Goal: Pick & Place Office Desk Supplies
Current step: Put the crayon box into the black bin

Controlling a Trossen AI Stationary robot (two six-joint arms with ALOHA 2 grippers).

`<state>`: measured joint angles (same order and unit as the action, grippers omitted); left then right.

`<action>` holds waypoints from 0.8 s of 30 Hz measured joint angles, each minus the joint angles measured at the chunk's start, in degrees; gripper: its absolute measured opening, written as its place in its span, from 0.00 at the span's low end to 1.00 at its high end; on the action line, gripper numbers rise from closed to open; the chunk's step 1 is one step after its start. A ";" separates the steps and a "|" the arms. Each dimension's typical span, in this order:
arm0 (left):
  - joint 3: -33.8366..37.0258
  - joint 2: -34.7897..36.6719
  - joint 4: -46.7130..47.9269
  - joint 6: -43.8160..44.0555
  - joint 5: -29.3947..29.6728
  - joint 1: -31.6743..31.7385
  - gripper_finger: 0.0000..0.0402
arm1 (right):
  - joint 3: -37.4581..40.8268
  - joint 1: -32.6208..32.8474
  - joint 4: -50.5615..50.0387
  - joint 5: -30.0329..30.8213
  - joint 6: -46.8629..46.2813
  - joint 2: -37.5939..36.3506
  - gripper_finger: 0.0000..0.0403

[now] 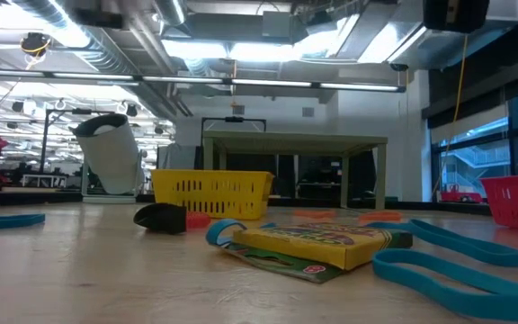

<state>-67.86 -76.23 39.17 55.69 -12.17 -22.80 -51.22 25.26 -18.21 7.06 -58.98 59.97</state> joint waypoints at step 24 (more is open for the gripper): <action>16.75 4.65 10.16 62.23 10.51 -34.22 0.04 | 0.00 2.34 -1.10 3.05 1.17 -2.34 0.37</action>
<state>-51.11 -71.58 49.33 117.92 -1.66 -57.02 -51.22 27.60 -19.31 10.11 -57.81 57.63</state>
